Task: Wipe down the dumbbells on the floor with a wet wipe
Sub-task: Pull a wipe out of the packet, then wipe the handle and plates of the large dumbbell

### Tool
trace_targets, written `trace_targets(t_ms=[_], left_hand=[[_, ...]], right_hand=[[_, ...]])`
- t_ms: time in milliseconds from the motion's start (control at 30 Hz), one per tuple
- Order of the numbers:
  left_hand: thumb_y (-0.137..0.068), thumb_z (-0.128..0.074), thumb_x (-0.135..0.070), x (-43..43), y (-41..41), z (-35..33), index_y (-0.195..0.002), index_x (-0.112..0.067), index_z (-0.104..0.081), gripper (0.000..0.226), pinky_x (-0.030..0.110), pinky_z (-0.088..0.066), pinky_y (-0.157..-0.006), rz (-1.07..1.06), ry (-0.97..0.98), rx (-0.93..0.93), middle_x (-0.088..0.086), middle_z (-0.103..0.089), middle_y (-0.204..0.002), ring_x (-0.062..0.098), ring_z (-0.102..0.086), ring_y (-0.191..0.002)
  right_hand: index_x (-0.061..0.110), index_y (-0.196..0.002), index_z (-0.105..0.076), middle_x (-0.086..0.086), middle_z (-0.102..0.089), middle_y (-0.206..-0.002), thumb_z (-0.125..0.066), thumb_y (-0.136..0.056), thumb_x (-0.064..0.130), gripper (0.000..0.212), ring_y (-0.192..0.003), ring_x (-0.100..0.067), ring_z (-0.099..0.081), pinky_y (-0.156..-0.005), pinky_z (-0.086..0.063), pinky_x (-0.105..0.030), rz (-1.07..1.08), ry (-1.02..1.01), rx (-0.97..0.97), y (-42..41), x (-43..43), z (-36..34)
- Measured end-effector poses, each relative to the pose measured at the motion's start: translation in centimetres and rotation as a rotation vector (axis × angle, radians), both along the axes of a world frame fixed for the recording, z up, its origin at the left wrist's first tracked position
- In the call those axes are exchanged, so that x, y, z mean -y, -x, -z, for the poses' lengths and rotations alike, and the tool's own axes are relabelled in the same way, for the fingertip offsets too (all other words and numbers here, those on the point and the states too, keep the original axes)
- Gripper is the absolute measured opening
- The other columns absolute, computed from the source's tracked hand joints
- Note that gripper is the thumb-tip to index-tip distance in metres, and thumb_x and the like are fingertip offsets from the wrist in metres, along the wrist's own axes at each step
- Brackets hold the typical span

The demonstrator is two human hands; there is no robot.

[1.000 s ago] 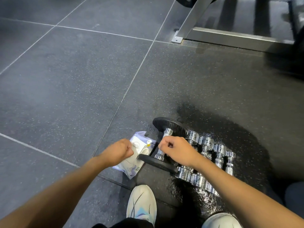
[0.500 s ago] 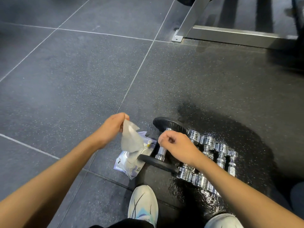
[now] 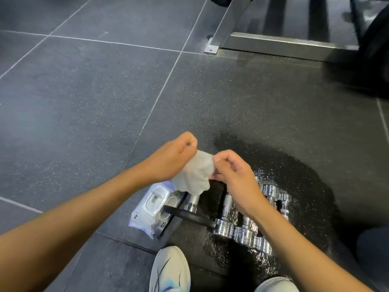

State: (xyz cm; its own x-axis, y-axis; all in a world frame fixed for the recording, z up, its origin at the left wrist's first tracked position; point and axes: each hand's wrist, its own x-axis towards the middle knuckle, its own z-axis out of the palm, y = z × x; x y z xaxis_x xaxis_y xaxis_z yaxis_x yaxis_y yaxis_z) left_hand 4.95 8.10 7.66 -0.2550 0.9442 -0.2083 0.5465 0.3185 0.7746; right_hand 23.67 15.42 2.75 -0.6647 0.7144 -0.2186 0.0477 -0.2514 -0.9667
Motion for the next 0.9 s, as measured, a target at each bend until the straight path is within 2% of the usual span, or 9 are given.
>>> trace_targets(t_ms=[133, 200, 333, 467, 533, 633, 700, 800, 900], left_hand=[[-0.099, -0.059, -0.031, 0.3, -0.9, 2.3, -0.100, -0.022, -0.055, 0.009, 0.029, -0.034, -0.054, -0.062, 0.020, 0.176, 0.003, -0.046, -0.066, 0.013, -0.039, -0.057], [-0.094, -0.069, -0.037, 0.7, -0.9, 3.4, -0.104, -0.026, -0.064, 0.015, 0.024, -0.041, -0.056, -0.099, 0.065, 0.273, -0.004, -0.060, -0.070, 0.013, -0.054, -0.060], [-0.087, -0.080, -0.030, 2.1, 0.1, 5.6, -0.092, -0.019, -0.075, 0.013, 0.032, -0.055, -0.072, -0.145, 0.204, 0.359, 0.003, -0.076, -0.090, 0.011, -0.069, -0.079], [-0.087, -0.077, -0.009, 3.6, 0.5, 7.3, -0.093, -0.007, -0.068, 0.011, 0.032, -0.055, -0.070, -0.279, 0.274, 0.616, 0.010, -0.073, -0.084, 0.019, -0.068, -0.076], [-0.091, -0.070, -0.007, 4.1, 0.7, 7.7, -0.097, -0.007, -0.064, 0.008, 0.029, -0.053, -0.065, -0.320, 0.260, 0.841, 0.012, -0.069, -0.086, 0.019, -0.066, -0.075], [-0.088, -0.070, -0.015, 4.9, 1.3, 8.0, -0.099, -0.007, -0.058, 0.017, 0.028, -0.048, -0.065, -0.315, 0.217, 1.000, 0.010, -0.064, -0.086, 0.016, -0.061, -0.074], [-0.085, -0.070, -0.014, 5.4, 1.2, 8.1, -0.099, -0.008, -0.055, 0.022, 0.028, -0.047, -0.063, -0.304, 0.204, 1.013, 0.009, -0.061, -0.084, 0.016, -0.059, -0.071], [-0.080, -0.074, -0.004, 5.7, 0.8, 8.4, -0.096, -0.006, -0.053, 0.027, 0.023, -0.046, -0.059, -0.264, 0.186, 0.963, 0.016, -0.056, -0.086, 0.017, -0.057, -0.070], [-0.077, -0.078, -0.002, 5.8, 0.5, 8.5, -0.103, -0.006, -0.058, 0.033, 0.024, -0.046, -0.067, -0.282, 0.150, 0.971, 0.018, -0.057, -0.095, 0.020, -0.054, -0.079]], right_hand=[[0.017, -0.092, -0.058, -0.005, -0.059, -0.088, -0.048, -0.107, 0.025, 0.019, -0.081, -0.020, -0.056, -0.074, -0.051, -0.047, 0.212, 0.004, 0.093, -0.6, 0.3, 1.7], [0.021, -0.096, -0.055, -0.007, -0.059, -0.086, -0.044, -0.107, 0.036, 0.021, -0.075, -0.021, -0.056, -0.067, -0.051, -0.049, 0.201, -0.091, 0.183, -1.2, 0.5, 2.4], [0.017, -0.103, -0.046, -0.009, -0.056, -0.055, -0.036, -0.111, 0.037, 0.024, -0.046, -0.027, -0.053, -0.049, -0.045, -0.043, 0.094, -0.062, 0.250, -2.2, 1.6, 3.8], [0.021, -0.100, -0.052, -0.009, -0.064, -0.076, -0.039, -0.108, 0.042, 0.025, -0.062, -0.022, -0.058, -0.066, -0.053, -0.055, 0.037, -0.092, 0.503, -2.6, 2.7, 5.9], [0.020, -0.098, -0.055, -0.010, -0.066, -0.093, -0.040, -0.108, 0.042, 0.028, -0.081, -0.029, -0.062, -0.077, -0.054, -0.052, 0.034, -0.099, 0.557, -2.5, 3.0, 6.4], [0.009, -0.095, -0.055, -0.019, -0.064, -0.111, -0.045, -0.108, 0.024, 0.022, -0.106, -0.034, -0.063, -0.096, -0.057, -0.045, 0.151, 0.132, 0.353, -1.9, 3.1, 6.5], [0.006, -0.094, -0.054, -0.024, -0.061, -0.111, -0.045, -0.107, 0.013, 0.017, -0.102, -0.033, -0.064, -0.099, -0.056, -0.040, 0.241, 0.260, 0.227, -1.4, 3.3, 6.4], [0.012, -0.095, -0.053, -0.009, -0.059, -0.090, -0.042, -0.109, 0.016, 0.018, -0.082, -0.017, -0.059, -0.075, -0.056, -0.038, 0.352, 0.296, 0.171, -0.7, 4.0, 6.3], [0.017, -0.092, -0.051, 0.000, -0.050, -0.075, -0.041, -0.109, 0.023, 0.021, -0.064, -0.013, -0.045, -0.058, -0.039, -0.037, 0.429, 0.232, 0.211, -0.1, 4.5, 6.3]])
